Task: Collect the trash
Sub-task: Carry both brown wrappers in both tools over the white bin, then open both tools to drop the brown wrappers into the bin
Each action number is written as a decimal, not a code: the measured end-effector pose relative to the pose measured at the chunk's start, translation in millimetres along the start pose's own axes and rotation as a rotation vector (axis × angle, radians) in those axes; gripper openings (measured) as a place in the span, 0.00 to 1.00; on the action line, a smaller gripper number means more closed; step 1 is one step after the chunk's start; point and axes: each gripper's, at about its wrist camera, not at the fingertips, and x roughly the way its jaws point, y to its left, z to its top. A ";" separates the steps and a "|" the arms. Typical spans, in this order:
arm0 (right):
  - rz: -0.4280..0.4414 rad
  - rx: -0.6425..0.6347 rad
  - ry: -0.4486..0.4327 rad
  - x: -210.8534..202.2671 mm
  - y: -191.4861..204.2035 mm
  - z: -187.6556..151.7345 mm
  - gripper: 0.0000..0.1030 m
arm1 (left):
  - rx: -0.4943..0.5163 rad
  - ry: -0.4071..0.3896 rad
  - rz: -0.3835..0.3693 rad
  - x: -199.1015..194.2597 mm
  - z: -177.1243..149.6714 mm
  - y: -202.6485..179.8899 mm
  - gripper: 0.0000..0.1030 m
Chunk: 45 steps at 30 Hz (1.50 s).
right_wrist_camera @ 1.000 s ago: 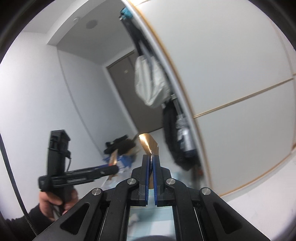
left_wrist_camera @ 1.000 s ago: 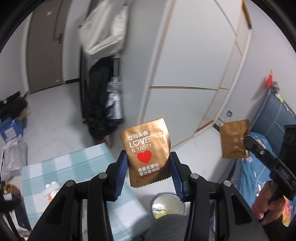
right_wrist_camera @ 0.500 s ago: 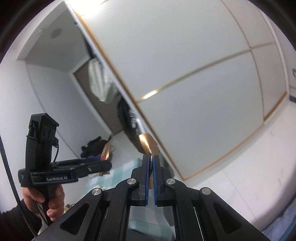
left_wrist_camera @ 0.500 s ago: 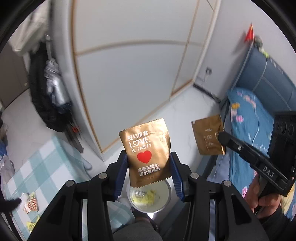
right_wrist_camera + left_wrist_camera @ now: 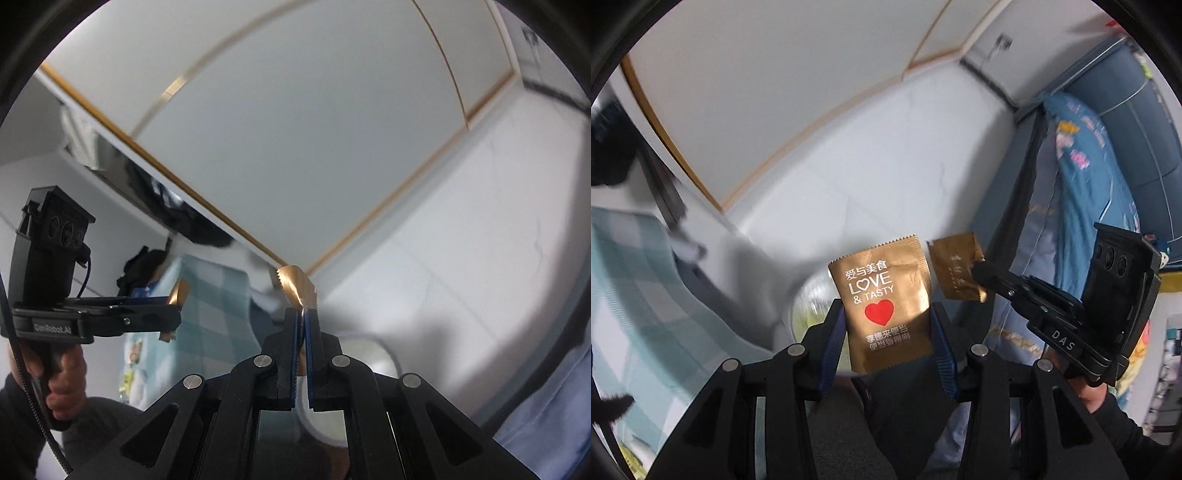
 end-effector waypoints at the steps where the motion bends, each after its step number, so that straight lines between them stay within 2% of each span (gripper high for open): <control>1: 0.001 0.010 0.013 6.6 -0.5 -1.3 0.03 | -0.004 0.042 -0.003 11.9 1.5 3.4 0.38; 5: 0.006 0.067 0.082 34.4 -22.0 -12.8 0.03 | -0.074 0.218 -0.058 57.3 -0.3 19.3 0.38; 10: -0.027 0.120 0.163 67.8 -38.5 -30.2 0.03 | -0.063 0.379 -0.036 98.0 -2.9 29.0 0.38; 12: -0.030 0.136 0.193 76.9 -44.6 -42.1 0.03 | -0.036 0.419 -0.013 114.1 -1.8 30.0 0.38; 17: -0.022 0.199 0.245 94.2 -61.7 -59.4 0.03 | -0.047 0.517 -0.077 149.3 -1.9 42.8 0.38; 20: -0.027 0.232 0.271 104.0 -70.8 -66.0 0.03 | -0.054 0.545 -0.095 166.4 -2.8 50.5 0.39; 23: -0.039 0.247 0.300 111.1 -75.1 -69.2 0.03 | -0.107 0.579 -0.108 182.0 -2.8 64.2 0.39; 30: -0.047 0.232 0.333 128.8 -75.0 -72.9 0.04 | -0.147 0.657 -0.116 214.5 -20.1 73.2 0.40; 32: -0.047 0.230 0.343 133.2 -76.0 -73.9 0.07 | -0.149 0.669 -0.107 222.9 -21.0 73.9 0.44; 35: -0.094 0.208 0.369 142.8 -74.1 -73.5 0.12 | -0.179 0.647 -0.092 227.6 -18.8 79.5 0.51; 41: -0.089 0.219 0.393 149.6 -75.4 -76.3 0.15 | -0.209 0.610 -0.100 224.1 -13.6 93.5 0.78; 45: -0.091 0.237 0.394 147.1 -78.3 -74.0 0.15 | -0.205 0.610 -0.074 221.5 -11.9 92.0 0.78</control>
